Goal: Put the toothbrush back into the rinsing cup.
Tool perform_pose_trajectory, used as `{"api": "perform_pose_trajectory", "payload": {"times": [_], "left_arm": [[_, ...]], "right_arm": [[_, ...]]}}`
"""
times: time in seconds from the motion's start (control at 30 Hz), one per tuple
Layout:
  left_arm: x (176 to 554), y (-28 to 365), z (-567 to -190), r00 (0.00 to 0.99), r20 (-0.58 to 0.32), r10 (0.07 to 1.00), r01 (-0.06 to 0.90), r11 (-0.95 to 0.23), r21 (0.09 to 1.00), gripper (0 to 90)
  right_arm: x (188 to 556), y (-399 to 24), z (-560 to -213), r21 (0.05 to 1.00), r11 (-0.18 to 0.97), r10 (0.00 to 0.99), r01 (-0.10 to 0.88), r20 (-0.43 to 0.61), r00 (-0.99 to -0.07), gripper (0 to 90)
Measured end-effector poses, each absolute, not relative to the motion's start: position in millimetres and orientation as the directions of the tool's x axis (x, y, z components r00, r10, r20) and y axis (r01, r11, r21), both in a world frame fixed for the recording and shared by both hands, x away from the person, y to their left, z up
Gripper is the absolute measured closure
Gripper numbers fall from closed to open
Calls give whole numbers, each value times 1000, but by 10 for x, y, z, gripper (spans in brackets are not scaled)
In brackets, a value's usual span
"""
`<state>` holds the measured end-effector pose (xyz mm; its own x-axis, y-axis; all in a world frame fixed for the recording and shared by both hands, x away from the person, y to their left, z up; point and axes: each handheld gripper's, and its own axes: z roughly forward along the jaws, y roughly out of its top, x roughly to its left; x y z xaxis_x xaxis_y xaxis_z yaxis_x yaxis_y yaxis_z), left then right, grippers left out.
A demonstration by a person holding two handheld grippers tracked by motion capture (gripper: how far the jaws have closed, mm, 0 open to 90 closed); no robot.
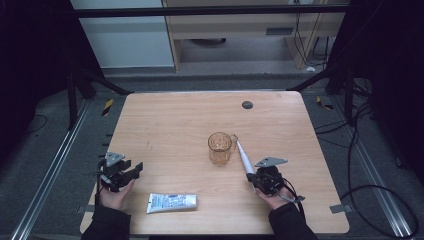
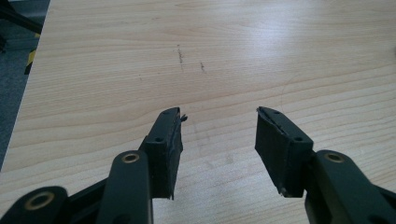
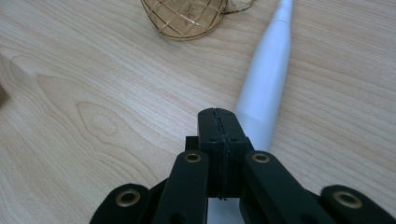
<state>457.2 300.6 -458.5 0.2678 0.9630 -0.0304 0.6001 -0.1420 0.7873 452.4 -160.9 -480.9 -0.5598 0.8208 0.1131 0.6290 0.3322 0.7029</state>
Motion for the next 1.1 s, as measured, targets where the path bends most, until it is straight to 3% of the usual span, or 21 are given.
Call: {"api": "perform_pose_trajectory", "payload": {"times": [0.57,0.83,1.1], "left_arm": [[4574,3008,-4587,268,-28,963,601,-144,786,498],[4584,3006,-4597,268,-26,963,605,-148,782,498],[4595,3008,-4612,270,-22,963,612,-154,776,497]], "right_arm": [[4539,-1642,-4795,693,335,833,638,99,-545,900],[4605,-1682,-4529,755,277,849,594,97,-520,852],[4763,-1722,-4281,763,252,888,595,61,-455,724]]}}
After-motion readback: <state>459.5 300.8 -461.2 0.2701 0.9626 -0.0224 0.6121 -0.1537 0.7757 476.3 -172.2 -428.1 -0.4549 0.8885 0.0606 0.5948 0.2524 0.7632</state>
